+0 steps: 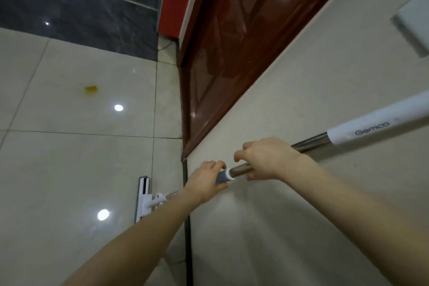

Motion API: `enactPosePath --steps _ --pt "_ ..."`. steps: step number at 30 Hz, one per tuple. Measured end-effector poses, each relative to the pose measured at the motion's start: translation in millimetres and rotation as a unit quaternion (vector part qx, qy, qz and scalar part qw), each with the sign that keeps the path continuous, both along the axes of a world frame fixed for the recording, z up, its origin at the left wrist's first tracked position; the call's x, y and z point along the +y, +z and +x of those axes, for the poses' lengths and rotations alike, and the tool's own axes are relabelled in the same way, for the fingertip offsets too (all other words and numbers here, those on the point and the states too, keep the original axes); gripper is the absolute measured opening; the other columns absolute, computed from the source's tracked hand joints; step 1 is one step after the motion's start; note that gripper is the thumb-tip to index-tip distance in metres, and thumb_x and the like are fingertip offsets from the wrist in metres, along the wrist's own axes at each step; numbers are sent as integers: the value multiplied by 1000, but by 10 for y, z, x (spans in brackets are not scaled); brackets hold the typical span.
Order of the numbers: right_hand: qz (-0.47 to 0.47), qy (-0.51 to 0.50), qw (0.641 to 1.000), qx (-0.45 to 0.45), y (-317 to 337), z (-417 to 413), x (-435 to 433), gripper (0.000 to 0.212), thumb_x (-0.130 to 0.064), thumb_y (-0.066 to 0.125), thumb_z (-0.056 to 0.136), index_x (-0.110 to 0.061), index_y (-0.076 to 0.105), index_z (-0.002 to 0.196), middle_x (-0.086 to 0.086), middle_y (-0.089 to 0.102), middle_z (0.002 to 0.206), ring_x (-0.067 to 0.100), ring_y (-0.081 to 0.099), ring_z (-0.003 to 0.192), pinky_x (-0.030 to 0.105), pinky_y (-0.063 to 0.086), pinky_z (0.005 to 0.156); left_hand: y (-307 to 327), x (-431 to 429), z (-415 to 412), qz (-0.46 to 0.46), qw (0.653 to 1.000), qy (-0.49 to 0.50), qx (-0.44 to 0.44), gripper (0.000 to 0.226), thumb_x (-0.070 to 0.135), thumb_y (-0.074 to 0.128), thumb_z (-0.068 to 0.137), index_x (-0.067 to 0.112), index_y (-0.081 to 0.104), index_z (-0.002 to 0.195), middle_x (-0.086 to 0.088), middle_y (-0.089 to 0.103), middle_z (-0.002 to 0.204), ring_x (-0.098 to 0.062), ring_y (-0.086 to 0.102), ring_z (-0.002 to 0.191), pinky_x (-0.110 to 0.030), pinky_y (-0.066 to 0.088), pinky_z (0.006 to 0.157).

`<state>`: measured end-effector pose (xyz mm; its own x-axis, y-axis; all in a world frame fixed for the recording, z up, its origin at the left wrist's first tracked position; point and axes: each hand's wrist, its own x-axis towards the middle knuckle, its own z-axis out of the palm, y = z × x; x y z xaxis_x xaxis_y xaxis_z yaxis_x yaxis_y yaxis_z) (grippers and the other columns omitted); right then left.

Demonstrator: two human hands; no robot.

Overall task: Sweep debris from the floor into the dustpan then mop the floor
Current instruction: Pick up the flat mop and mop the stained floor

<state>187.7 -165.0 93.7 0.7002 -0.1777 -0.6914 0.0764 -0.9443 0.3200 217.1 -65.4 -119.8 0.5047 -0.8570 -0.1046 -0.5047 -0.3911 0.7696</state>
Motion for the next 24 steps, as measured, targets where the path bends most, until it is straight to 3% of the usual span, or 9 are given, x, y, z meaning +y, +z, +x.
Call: enactPosePath --steps 4,7,10,15,20,24 --pt "-26 42 998 30 -64 29 -23 41 -18 55 91 -37 53 127 1 61 117 26 61 104 31 39 73 -189 -57 -109 -13 1000 17 7 36 40 63 86 24 43 110 -2 61 102 -21 57 87 -35 46 74" --pt "-22 31 998 46 -32 91 -26 39 -13 52 93 -39 58 121 0 62 112 26 62 101 31 43 74 -213 -12 -69 -29 998 29 39 35 36 62 87 27 36 108 2 57 97 -20 54 79 -35 45 66" --pt "-36 41 998 45 6 198 14 35 -11 52 92 -37 61 113 -1 62 104 25 63 94 32 46 73 -148 31 109 -21 1000 -11 11 37 36 60 89 30 32 111 -1 59 103 -16 51 78 -30 39 65" --pt "-29 42 998 21 98 416 141 29 -9 51 90 -32 66 101 -4 56 86 23 54 77 26 32 55 -2 187 372 3 999 -32 0 37 35 59 90 29 33 115 -7 61 111 -19 55 84 -34 45 69" --pt "-16 12 1000 -19 120 744 212 25 -12 53 91 -33 65 101 -1 61 93 26 58 81 30 40 63 196 368 868 25 997 -56 -46 41 33 58 92 20 37 125 -10 60 113 -28 59 93 -42 51 78" --pt "15 -20 998 -57 46 1080 244 38 -27 56 93 -41 55 128 0 64 120 26 63 106 33 44 72 245 492 1398 48 990 -92 -94 33 34 55 94 22 37 118 -11 60 108 -28 59 88 -42 51 75"
